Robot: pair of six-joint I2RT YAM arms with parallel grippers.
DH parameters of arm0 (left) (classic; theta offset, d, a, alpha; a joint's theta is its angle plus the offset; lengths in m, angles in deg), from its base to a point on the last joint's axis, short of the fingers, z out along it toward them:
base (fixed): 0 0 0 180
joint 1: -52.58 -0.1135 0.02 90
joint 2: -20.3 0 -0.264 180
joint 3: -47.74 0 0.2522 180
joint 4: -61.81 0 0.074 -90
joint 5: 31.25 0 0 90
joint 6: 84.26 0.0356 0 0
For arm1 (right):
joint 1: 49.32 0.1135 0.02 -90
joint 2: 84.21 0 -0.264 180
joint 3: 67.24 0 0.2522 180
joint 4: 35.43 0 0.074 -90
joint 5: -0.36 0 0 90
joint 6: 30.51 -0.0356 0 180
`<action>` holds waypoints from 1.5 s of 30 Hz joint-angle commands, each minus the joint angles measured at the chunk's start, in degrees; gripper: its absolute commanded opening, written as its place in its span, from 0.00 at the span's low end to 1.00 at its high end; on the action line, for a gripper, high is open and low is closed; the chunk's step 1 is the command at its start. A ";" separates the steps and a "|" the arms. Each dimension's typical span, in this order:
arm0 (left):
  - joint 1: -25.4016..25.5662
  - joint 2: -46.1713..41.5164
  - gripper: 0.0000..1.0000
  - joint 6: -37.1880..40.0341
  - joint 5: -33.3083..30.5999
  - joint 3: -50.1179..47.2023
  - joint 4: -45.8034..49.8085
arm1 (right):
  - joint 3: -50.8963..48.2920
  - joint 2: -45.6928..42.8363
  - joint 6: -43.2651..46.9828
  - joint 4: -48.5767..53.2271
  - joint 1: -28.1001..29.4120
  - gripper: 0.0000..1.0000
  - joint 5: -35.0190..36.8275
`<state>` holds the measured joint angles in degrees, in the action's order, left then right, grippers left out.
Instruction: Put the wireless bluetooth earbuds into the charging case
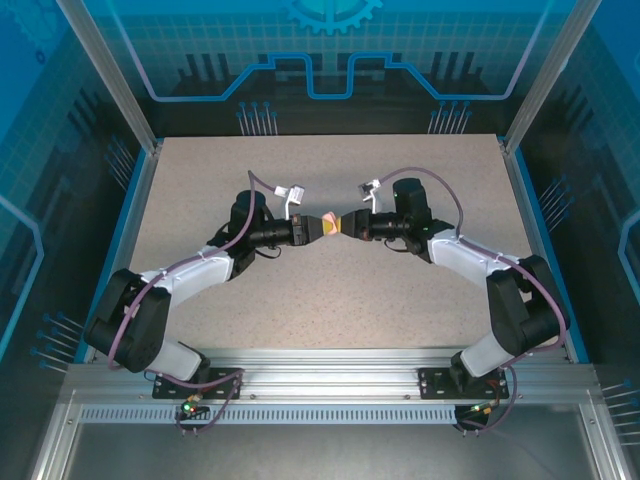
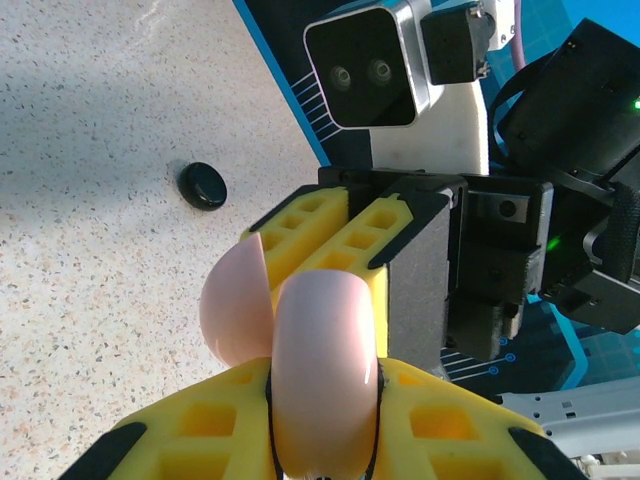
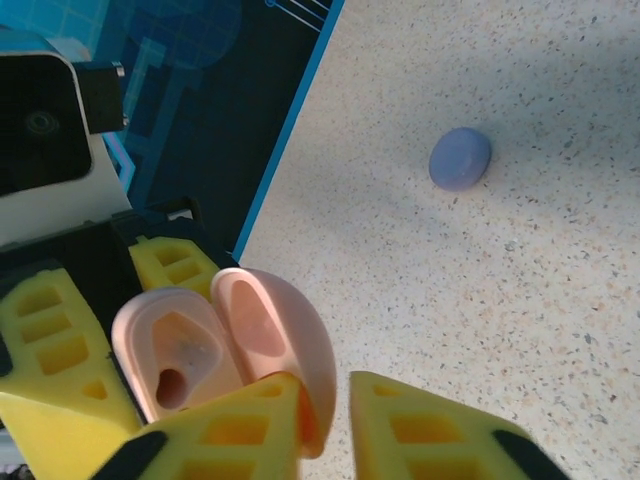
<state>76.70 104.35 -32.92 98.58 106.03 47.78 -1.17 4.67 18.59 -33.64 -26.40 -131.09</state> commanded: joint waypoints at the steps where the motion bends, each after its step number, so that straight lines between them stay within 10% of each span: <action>1: 0.66 0.23 0.00 0.16 2.70 1.79 -2.49 | 1.73 0.97 0.19 -0.07 -0.58 0.13 0.15; 10: 0.89 0.74 0.02 0.19 1.93 1.96 -1.72 | 2.73 0.51 1.60 2.40 -0.68 0.00 0.62; 14: 0.84 0.37 0.53 1.48 -0.67 2.53 1.02 | 4.10 -0.09 3.50 6.09 -0.84 0.00 2.44; 21: 0.04 -1.92 0.99 9.00 -2.22 7.59 13.46 | 8.50 -0.29 10.87 16.73 -2.97 0.00 4.65; 33: -3.83 3.57 0.99 27.93 4.94 24.01 44.82 | 15.45 2.09 32.70 34.25 -6.04 0.00 8.78; 45: -3.90 8.94 0.99 32.21 -4.52 33.53 56.47 | 13.00 0.53 33.76 34.36 -5.92 0.00 11.22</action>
<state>73.14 112.86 -2.29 97.34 136.96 100.24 12.71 6.13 51.22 -0.04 -32.13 -120.19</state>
